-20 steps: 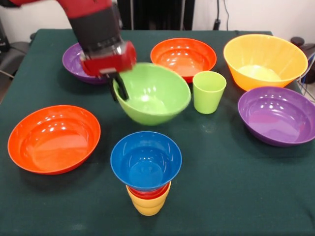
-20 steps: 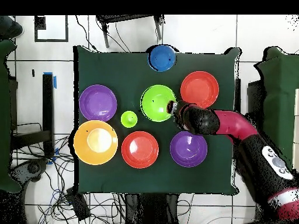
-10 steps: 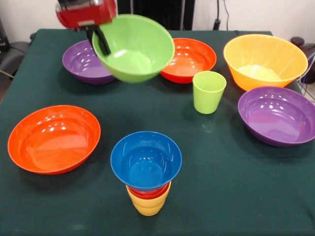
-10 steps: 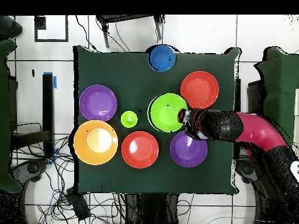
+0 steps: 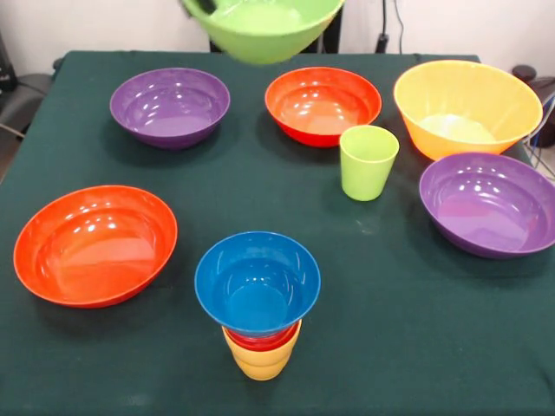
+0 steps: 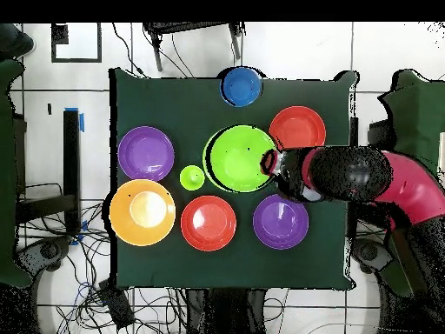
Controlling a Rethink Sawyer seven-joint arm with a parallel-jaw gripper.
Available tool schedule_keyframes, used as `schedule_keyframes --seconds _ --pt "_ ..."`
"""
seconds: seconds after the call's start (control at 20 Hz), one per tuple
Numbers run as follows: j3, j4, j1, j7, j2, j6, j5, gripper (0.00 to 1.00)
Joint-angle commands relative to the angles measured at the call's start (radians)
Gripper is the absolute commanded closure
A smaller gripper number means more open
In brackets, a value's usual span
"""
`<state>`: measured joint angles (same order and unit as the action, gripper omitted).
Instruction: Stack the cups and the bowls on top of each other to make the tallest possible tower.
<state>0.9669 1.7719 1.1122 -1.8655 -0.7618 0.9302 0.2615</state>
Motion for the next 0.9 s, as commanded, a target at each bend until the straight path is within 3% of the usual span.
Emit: schedule_keyframes --seconds 0.05,0.25,0.45,0.75,0.9 --pt "0.13 -0.056 -0.093 0.191 0.031 0.125 -0.079 1.0" --pt "0.14 -0.137 -0.152 0.192 0.089 0.113 -0.1 1.0" --pt "0.1 -0.255 -0.221 0.214 0.143 0.143 -0.082 1.0" --pt "-0.019 -0.556 -0.346 0.271 0.295 0.19 0.021 1.0" --pt "-0.037 -0.709 -0.394 0.297 0.364 0.217 0.049 1.0"
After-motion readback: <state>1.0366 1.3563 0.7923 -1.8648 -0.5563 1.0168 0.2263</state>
